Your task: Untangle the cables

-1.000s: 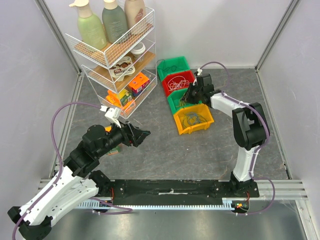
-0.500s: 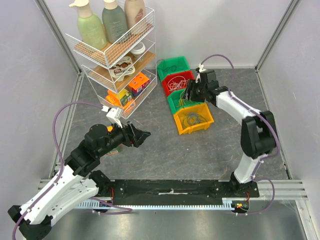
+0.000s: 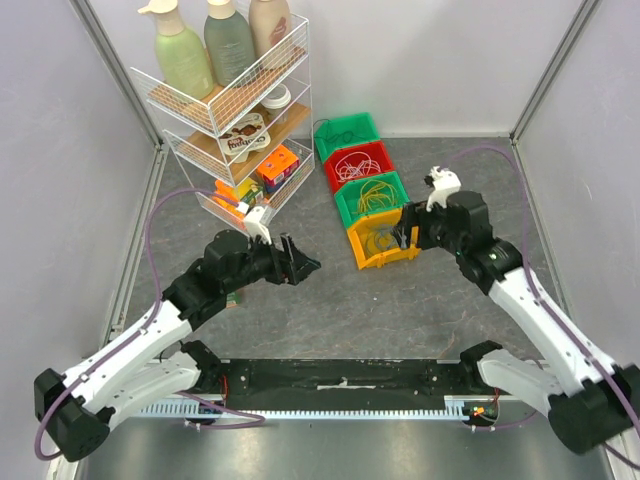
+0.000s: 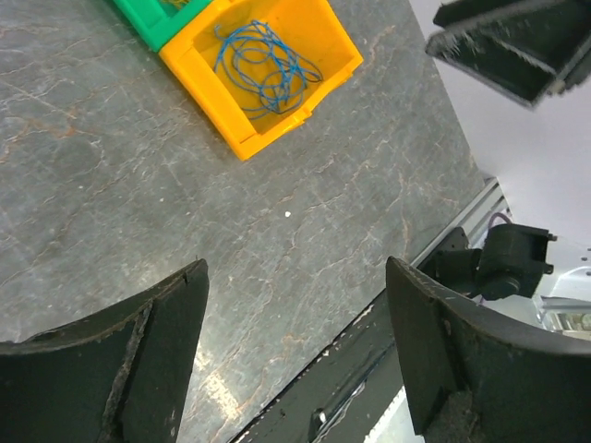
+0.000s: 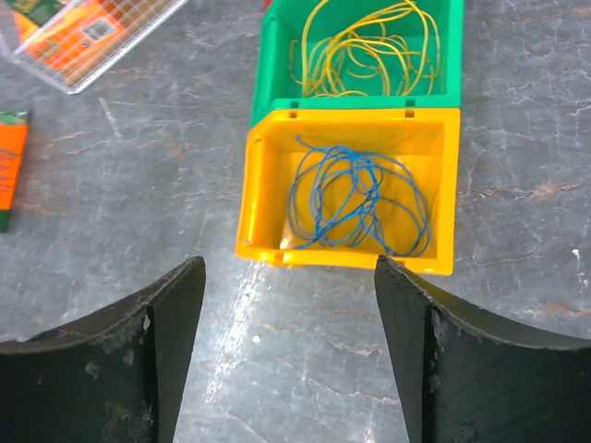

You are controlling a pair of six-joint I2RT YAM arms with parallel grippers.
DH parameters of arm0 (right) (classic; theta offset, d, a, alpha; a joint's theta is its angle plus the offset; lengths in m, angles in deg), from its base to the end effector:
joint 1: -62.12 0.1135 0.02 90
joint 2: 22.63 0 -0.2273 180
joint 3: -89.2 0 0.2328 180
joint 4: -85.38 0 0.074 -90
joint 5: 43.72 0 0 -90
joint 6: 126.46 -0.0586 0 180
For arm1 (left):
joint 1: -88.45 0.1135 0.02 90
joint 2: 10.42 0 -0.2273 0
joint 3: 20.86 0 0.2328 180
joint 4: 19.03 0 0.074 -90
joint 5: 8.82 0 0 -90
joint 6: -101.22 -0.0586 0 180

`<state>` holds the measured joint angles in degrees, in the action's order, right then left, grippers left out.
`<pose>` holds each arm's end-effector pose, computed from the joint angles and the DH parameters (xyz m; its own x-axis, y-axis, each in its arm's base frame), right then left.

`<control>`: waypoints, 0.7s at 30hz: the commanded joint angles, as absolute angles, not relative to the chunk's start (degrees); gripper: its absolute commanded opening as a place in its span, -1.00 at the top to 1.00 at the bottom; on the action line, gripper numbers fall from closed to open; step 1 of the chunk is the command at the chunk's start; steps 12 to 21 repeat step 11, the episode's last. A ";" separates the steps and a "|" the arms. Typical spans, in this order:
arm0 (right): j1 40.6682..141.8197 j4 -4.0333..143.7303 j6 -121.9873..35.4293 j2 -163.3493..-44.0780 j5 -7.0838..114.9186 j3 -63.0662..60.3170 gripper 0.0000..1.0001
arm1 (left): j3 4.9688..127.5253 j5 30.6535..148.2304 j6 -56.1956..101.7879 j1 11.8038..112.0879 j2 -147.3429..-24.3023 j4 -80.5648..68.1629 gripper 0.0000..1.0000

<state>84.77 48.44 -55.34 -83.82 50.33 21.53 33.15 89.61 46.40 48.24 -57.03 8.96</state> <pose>0.2346 0.1024 0.2718 -0.5852 0.1056 -0.8040 -0.2652 0.9120 0.3128 0.1611 -0.1475 0.2623 -0.6478 -0.1986 -0.7354 0.4529 0.6758 -0.5815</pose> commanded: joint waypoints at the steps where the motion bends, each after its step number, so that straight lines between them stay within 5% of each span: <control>1: 84.79 54.71 -55.89 -71.27 55.07 26.26 -0.66 | 35.74 94.18 49.62 48.46 -58.05 0.22 -0.66; 4: 84.88 55.85 -54.67 -62.74 51.92 27.32 -0.95 | 35.21 96.29 50.33 48.54 -56.65 -3.91 -0.66; 11: 84.88 61.65 -52.98 -47.61 44.71 30.84 -0.96 | 35.12 94.46 47.43 48.54 -47.87 -10.77 -0.68; 21: 84.88 61.65 -52.98 -47.61 44.71 30.84 -0.96 | 35.12 94.46 47.43 48.54 -47.87 -10.77 -0.68</control>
